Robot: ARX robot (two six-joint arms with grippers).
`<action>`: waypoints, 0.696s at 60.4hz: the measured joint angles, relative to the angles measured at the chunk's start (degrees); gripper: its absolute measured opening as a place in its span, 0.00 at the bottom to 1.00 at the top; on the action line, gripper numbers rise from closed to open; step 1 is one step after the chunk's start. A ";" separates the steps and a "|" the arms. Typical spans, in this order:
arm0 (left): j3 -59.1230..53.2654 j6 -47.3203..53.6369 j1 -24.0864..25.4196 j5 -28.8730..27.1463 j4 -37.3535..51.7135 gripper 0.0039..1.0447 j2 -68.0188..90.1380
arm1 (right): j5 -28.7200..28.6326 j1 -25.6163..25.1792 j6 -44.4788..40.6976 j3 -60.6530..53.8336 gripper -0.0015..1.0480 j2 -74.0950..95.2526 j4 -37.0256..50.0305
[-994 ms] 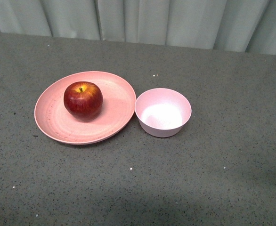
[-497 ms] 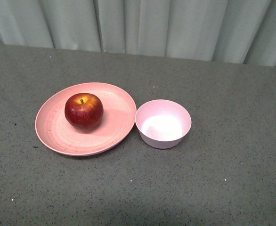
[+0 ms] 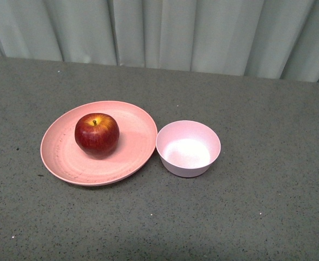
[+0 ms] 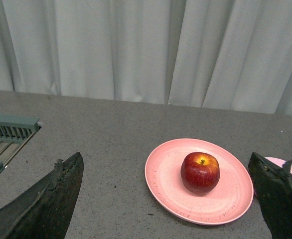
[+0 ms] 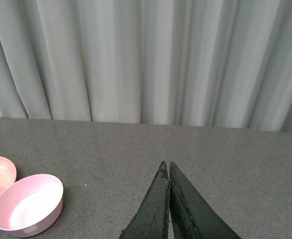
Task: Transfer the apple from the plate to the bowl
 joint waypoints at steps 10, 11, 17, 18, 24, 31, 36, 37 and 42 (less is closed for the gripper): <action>0.00 0.00 -0.02 0.00 0.00 0.94 0.00 | 0.00 0.00 0.00 0.00 0.01 -3.80 -3.72; 0.00 0.00 -0.02 0.00 0.00 0.94 0.00 | 0.00 0.00 0.00 0.00 0.01 -4.02 -3.93; 0.00 0.00 -0.02 -0.02 0.00 0.94 0.00 | 0.00 0.00 0.00 0.00 0.01 -6.08 -5.97; 0.00 0.00 -0.02 0.00 0.00 0.94 0.00 | 0.00 0.00 0.00 0.00 0.01 -6.25 -6.14; 0.00 0.00 -0.02 0.00 0.00 0.94 0.00 | 0.00 0.00 0.00 0.00 0.01 -8.22 -8.09; 0.00 0.00 -0.02 0.00 0.00 0.94 0.00 | 0.00 0.00 0.00 0.00 0.01 -10.38 -10.27; 0.00 0.00 -0.02 0.00 0.00 0.94 0.00 | 0.00 0.00 0.00 0.00 0.01 -11.56 -11.41; 0.00 0.00 -0.02 0.00 0.00 0.94 0.00 | 0.00 0.00 0.00 0.00 0.01 -12.28 -12.15; 0.00 0.00 -0.02 0.00 0.00 0.94 0.00 | -0.13 0.00 0.00 0.04 0.01 -18.38 -20.37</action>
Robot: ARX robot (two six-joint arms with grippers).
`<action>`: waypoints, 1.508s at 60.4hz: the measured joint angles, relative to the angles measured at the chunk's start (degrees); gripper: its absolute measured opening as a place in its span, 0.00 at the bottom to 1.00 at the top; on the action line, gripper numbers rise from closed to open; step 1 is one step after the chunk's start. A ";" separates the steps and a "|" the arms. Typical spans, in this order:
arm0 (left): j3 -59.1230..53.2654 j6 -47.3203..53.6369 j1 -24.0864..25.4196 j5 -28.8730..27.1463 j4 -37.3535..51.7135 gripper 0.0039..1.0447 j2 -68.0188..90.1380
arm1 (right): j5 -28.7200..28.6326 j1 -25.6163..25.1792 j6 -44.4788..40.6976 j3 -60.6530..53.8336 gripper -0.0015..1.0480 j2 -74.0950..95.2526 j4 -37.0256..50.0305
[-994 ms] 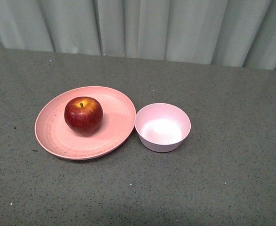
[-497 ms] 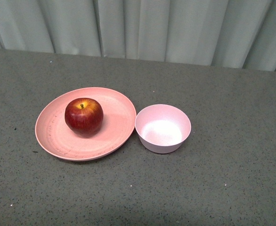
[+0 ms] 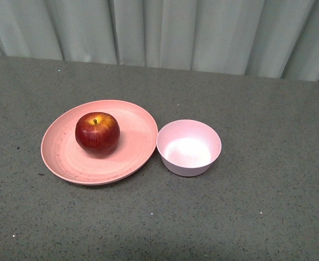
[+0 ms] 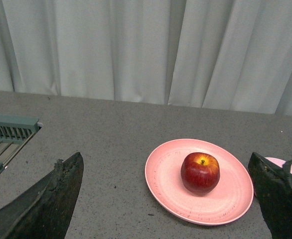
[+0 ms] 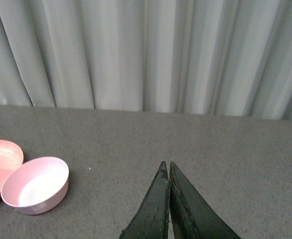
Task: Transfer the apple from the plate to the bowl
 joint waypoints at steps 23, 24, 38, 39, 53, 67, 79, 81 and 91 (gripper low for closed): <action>0.35 -1.03 -0.57 -2.78 -1.22 0.94 1.01 | -0.02 0.00 0.00 0.00 0.18 -3.02 -1.27; 0.39 -1.49 -0.68 -3.63 -1.31 0.94 1.57 | -0.02 0.00 0.00 0.00 0.21 -3.02 -1.27; 5.07 -6.58 -2.45 -4.57 23.17 0.94 36.20 | -0.02 0.00 0.00 0.00 0.65 -3.04 -1.29; 5.97 -6.58 -3.02 -4.02 25.40 0.94 39.39 | -0.02 0.00 0.00 0.00 0.67 -3.04 -1.29; 19.10 -6.58 -7.32 2.27 33.68 0.94 70.88 | 0.00 0.00 0.04 0.00 0.91 -3.04 -1.29; 33.31 -4.15 -11.98 2.23 30.60 0.94 91.17 | -0.02 0.00 0.04 0.00 0.91 -3.04 -1.29; 41.94 -2.71 -14.10 2.64 27.69 0.94 102.88 | -0.02 0.00 0.04 0.00 0.91 -3.04 -1.29; 43.01 -2.73 -14.34 2.58 27.36 0.94 104.19 | -0.02 0.00 0.04 0.00 0.91 -3.04 -1.29; 47.52 -2.71 -14.93 1.68 25.64 0.94 108.74 | -0.02 0.00 0.04 0.00 0.91 -3.04 -1.29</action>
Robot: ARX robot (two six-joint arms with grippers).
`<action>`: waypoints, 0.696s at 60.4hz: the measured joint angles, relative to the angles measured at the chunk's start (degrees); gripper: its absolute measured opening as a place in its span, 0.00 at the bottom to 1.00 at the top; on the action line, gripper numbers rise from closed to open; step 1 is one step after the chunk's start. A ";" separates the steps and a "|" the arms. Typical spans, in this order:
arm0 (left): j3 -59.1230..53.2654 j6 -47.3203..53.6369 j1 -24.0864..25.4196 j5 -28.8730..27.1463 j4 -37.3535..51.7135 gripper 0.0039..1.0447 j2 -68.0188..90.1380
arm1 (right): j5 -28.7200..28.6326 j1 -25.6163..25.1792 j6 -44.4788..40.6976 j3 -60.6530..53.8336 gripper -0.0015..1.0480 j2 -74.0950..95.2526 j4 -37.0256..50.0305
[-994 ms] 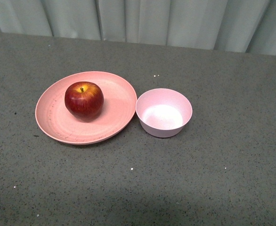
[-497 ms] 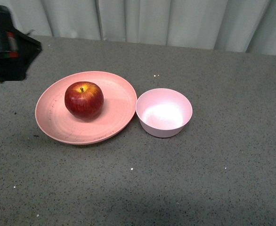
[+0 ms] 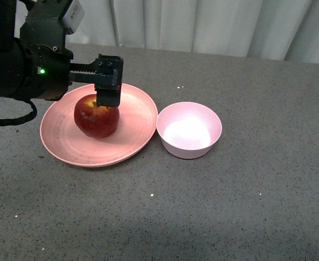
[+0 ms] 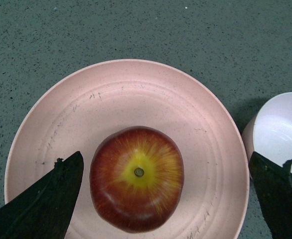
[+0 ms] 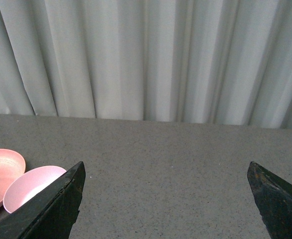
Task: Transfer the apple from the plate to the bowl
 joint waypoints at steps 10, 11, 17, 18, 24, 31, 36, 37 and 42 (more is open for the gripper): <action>2.93 0.00 0.13 -0.57 -1.18 0.94 3.72 | 0.02 0.00 0.00 0.00 0.91 0.00 0.00; 3.06 -0.02 0.13 -0.55 -1.49 0.94 3.93 | 0.02 0.00 0.00 0.00 0.91 0.00 0.00; 3.19 0.55 0.11 -0.26 -1.81 0.94 4.94 | 0.00 0.00 0.00 0.00 0.91 0.00 0.00; 3.21 0.61 0.11 -0.09 -1.95 0.94 5.09 | 0.00 0.00 0.00 0.00 0.91 0.00 0.00; 3.85 0.92 0.13 -0.48 -2.95 0.94 6.67 | 0.00 0.00 0.00 0.00 0.91 0.00 0.00; 4.55 1.16 0.42 -0.66 -3.63 0.94 8.68 | 0.00 0.00 0.00 0.00 0.91 0.00 0.00; 4.81 1.46 0.70 -1.38 -3.82 0.94 9.53 | 0.00 0.00 0.00 0.00 0.91 0.00 0.00; 4.81 1.51 0.70 -1.44 -3.85 0.94 9.55 | 0.00 0.00 0.00 0.00 0.91 0.00 0.00; 4.92 1.70 0.83 -1.40 -3.85 0.92 9.68 | 0.00 0.00 0.00 0.00 0.91 0.00 0.00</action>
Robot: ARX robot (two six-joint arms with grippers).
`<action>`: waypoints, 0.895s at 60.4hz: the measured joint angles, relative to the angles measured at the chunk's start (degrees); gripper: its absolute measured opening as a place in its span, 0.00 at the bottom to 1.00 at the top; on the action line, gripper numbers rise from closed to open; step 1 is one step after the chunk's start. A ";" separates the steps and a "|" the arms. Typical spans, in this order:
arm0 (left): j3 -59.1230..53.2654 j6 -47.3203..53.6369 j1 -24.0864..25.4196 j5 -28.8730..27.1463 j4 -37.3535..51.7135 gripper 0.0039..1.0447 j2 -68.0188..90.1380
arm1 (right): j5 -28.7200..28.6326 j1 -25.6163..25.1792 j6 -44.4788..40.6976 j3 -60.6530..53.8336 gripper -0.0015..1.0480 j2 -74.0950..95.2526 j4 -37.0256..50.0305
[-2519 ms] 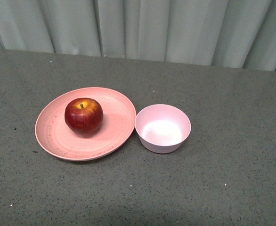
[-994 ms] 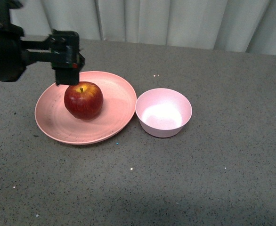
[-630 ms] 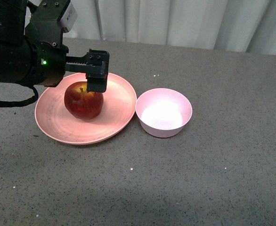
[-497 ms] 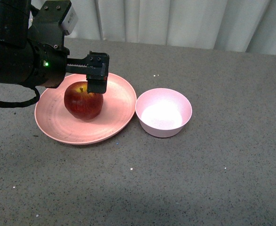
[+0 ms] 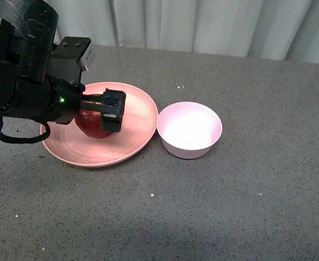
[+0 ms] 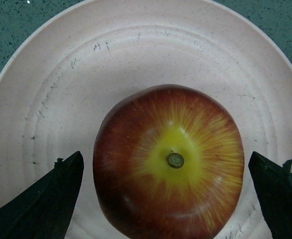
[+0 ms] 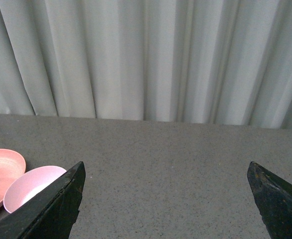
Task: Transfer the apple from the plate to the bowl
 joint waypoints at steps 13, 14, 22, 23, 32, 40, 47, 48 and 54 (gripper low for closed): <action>0.44 1.11 0.02 0.20 0.31 0.68 0.13 | 0.02 0.00 0.00 0.00 0.91 0.00 0.00; 0.46 1.16 0.00 0.20 0.28 0.67 0.13 | 0.00 0.00 0.00 0.00 0.91 0.00 0.00; 0.61 1.14 -1.03 0.48 0.22 0.66 -0.55 | 0.02 0.00 0.00 0.00 0.91 0.00 0.00; 0.61 1.11 -1.33 0.87 0.22 0.66 -0.90 | 0.02 0.00 0.00 0.00 0.91 0.00 0.00; 1.49 0.70 -6.80 2.36 1.07 0.66 -5.51 | 0.00 0.00 0.00 0.00 0.91 0.00 0.00; 3.32 -0.44 -10.25 2.36 1.14 0.66 -5.62 | 0.02 0.00 0.00 0.00 0.91 0.00 0.00; 4.72 -0.74 -12.85 2.25 1.07 0.66 -4.96 | 0.02 0.00 0.00 0.00 0.91 0.02 0.00; 4.98 -0.96 -13.29 2.19 1.07 0.66 -4.76 | 0.02 0.00 0.00 0.00 0.91 0.02 0.00; 5.86 -1.31 -14.82 1.75 1.09 0.66 -3.45 | 0.00 0.00 0.00 0.00 0.91 0.00 0.00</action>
